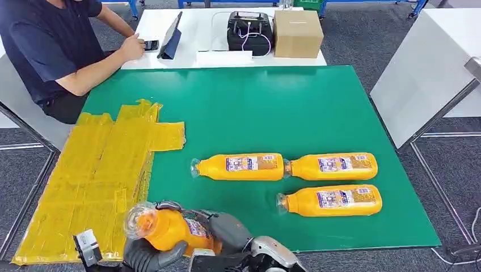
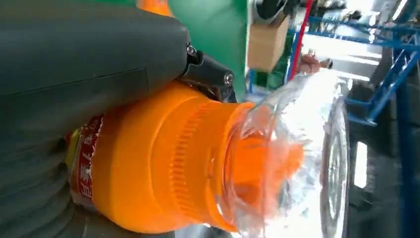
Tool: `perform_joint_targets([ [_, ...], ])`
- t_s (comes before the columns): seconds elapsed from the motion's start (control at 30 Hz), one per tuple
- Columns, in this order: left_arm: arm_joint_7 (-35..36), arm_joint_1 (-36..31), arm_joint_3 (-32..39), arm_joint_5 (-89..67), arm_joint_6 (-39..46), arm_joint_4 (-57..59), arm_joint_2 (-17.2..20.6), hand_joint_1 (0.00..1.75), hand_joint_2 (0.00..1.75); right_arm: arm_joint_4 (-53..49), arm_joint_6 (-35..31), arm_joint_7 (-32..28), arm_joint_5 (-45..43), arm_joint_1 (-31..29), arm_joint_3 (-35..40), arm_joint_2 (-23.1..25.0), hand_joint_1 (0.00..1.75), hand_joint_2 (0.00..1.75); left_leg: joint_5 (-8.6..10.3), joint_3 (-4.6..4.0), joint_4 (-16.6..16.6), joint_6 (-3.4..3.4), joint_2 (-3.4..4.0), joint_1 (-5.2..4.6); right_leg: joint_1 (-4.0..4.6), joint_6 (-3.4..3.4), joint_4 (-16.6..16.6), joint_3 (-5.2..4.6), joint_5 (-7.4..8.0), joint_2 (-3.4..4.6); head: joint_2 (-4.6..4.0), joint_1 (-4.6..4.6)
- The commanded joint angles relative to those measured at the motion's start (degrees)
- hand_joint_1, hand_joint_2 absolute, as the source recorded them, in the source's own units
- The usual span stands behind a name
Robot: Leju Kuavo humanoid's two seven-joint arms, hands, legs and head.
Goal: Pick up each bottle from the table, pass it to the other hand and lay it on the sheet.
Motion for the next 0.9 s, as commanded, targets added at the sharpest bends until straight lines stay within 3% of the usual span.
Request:
perform_joint_targets([
  [0.03,2.67,-6.95,11.06,-29.69,11.22,-3.70,-3.42,1.75,1.75,-7.48,-1.77,4.69,9.51,-2.91,-15.14,-4.55,0.00,0.00,0.04,-0.09,0.10,-0.01,-0.05,0.01,0.01,0.00,0.06,-0.04,0.02,-0.10,0.00,-0.02],
  [0.13,2.91,-7.66,11.66,-29.87,10.56,-3.18,-3.84,1.75,1.75,-6.76,-0.70,3.78,9.47,-3.15,-16.42,-4.07,0.00,0.00,0.10,-0.03,0.03,0.02,-0.13,-0.02,-0.03,0.02,0.02,0.01,0.04,-0.17,0.00,0.00],
  [0.17,2.82,-7.67,11.59,-31.55,11.21,-3.19,-3.49,1.75,1.75,-6.68,-0.69,3.83,10.07,-3.04,-16.68,-3.99,0.00,1.75,0.14,-0.02,0.03,0.04,-0.13,0.01,0.01,0.02,-0.02,0.05,0.06,-0.17,0.00,0.00],
  [0.27,5.77,-11.51,11.77,-54.13,20.65,0.27,-2.13,1.75,1.75,-3.35,0.85,7.51,13.12,-6.11,-19.08,-5.12,0.00,1.75,0.12,0.02,0.01,0.00,0.01,0.02,0.02,0.05,-0.03,0.08,0.09,-0.03,0.00,0.00],
  [0.43,10.06,-21.08,10.52,-68.24,21.23,16.20,2.49,1.75,1.75,13.00,6.33,7.34,12.90,-15.62,-20.34,-5.76,0.00,1.75,0.23,0.14,-0.11,0.01,-0.11,-0.07,-0.06,0.05,-0.08,0.17,0.13,-0.12,0.00,-0.02],
  [0.57,12.44,-28.22,5.43,-73.19,19.52,31.89,5.52,1.75,1.75,28.57,8.98,6.01,12.58,-23.15,-16.63,-3.26,0.00,1.75,0.48,0.19,-0.25,-0.02,0.01,-0.03,-0.01,0.02,-0.23,0.23,0.41,-0.03,0.00,0.00],
  [0.77,13.92,-32.93,1.48,-74.54,18.46,41.28,6.74,1.75,1.75,38.65,8.13,5.33,12.65,-28.38,-14.06,0.77,0.00,1.75,0.45,0.08,-0.06,-0.02,0.03,-0.04,-0.03,0.03,0.01,0.09,0.36,0.01,0.00,-0.02],
  [0.9,14.07,-33.49,1.49,-74.37,18.49,42.41,6.69,1.75,1.75,39.56,7.89,5.28,12.72,-28.93,-13.87,1.26,0.00,1.75,0.42,0.01,-0.01,-0.02,0.02,-0.03,-0.03,0.04,0.07,0.03,0.32,-0.01,0.00,-0.02],
])
